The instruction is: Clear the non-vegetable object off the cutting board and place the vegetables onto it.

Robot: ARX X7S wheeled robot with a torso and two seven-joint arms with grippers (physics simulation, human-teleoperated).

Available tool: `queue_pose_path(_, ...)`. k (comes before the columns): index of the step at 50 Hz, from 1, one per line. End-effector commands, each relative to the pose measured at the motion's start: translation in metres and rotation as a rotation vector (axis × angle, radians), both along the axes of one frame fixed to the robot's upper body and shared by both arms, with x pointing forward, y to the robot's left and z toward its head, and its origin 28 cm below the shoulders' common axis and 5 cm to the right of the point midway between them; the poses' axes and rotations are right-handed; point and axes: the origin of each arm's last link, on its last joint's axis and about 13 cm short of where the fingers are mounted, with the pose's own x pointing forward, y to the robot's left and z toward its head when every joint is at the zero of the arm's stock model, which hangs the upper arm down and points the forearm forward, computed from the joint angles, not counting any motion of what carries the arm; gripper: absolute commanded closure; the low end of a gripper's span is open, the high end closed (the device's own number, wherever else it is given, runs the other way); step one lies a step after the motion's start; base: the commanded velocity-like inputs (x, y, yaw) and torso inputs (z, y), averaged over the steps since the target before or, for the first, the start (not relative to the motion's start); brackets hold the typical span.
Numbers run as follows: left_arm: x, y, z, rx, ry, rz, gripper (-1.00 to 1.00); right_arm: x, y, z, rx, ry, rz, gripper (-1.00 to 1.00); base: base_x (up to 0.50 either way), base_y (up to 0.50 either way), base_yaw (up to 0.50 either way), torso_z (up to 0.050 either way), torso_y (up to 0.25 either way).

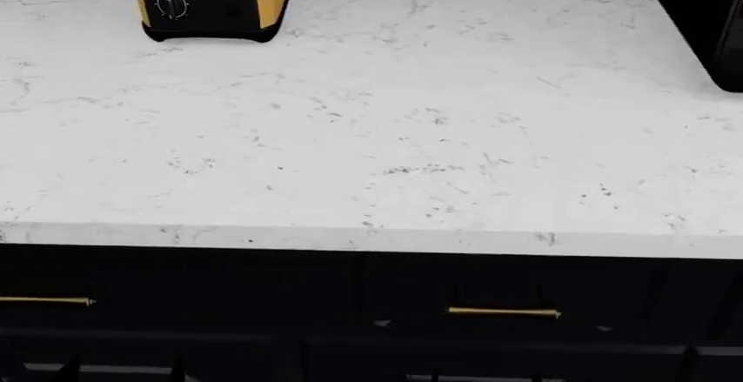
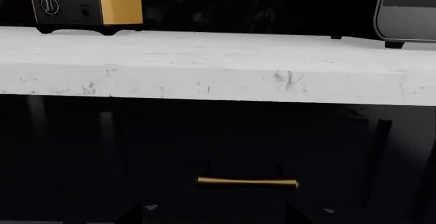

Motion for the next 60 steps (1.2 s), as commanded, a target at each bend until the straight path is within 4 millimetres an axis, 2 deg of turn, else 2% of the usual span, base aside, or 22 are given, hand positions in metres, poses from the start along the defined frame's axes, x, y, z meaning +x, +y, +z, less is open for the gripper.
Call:
queue_pose_path(1, 0.0, 0.001, 0.0, 0.005, -0.01, -0.006, -1.0, 0.001, 0.0, 0.002, -0.001, -0.008, 0.0, -1.0, 0.0, 0.5, 0.0, 0.0, 0.0)
queue_pose_path(57, -0.003, -0.002, 0.003, 0.02, -0.027, -0.011, -1.0, -0.006, -0.004, 0.001, -0.028, -0.018, -0.009, -1.0, -0.02, 0.5, 0.0, 0.0, 0.0)
queue_pose_path(58, -0.003, -0.002, 0.003, 0.018, -0.027, -0.011, -1.0, -0.019, -0.007, 0.003, -0.028, -0.019, -0.009, -1.0, 0.0, 0.5, 0.0, 0.0, 0.0)
queue_pose_path(59, -0.003, -0.001, 0.002, 0.017, -0.028, -0.012, -1.0, -0.053, -0.012, 0.01, -0.029, -0.024, -0.011, -1.0, 0.0, 0.5, 0.0, 0.0, 0.0)
queue_pose_path(60, -0.003, -0.001, 0.001, 0.017, -0.027, -0.013, -1.0, -0.017, -0.003, 0.013, -0.014, -0.172, 0.04, -1.0, 0.0, 0.5, 0.0, 0.0, 0.0)
